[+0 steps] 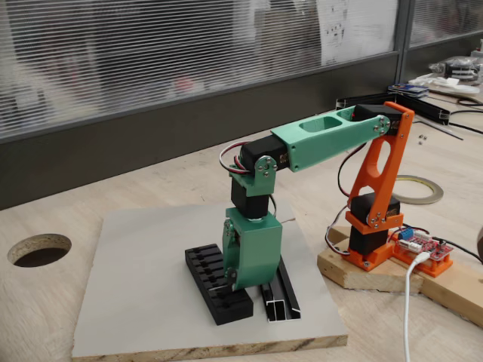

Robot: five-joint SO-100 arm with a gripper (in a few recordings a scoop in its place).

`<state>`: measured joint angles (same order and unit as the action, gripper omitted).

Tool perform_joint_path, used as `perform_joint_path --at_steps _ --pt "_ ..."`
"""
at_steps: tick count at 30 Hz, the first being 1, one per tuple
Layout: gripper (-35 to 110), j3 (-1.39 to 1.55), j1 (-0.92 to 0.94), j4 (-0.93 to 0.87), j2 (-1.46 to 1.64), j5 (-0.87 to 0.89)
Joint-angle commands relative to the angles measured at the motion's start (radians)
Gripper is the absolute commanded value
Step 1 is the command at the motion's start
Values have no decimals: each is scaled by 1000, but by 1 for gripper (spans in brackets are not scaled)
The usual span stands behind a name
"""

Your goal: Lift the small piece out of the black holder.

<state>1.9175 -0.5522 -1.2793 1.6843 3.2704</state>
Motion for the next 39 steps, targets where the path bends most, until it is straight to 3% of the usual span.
perform_joint_path --at_steps 1,13,22,39 --pt "25 6 40 -25 34 3" --pt "25 8 46 -25 34 2" --pt "6 8 44 -25 35 2" --pt "6 -3 48 -25 37 3"
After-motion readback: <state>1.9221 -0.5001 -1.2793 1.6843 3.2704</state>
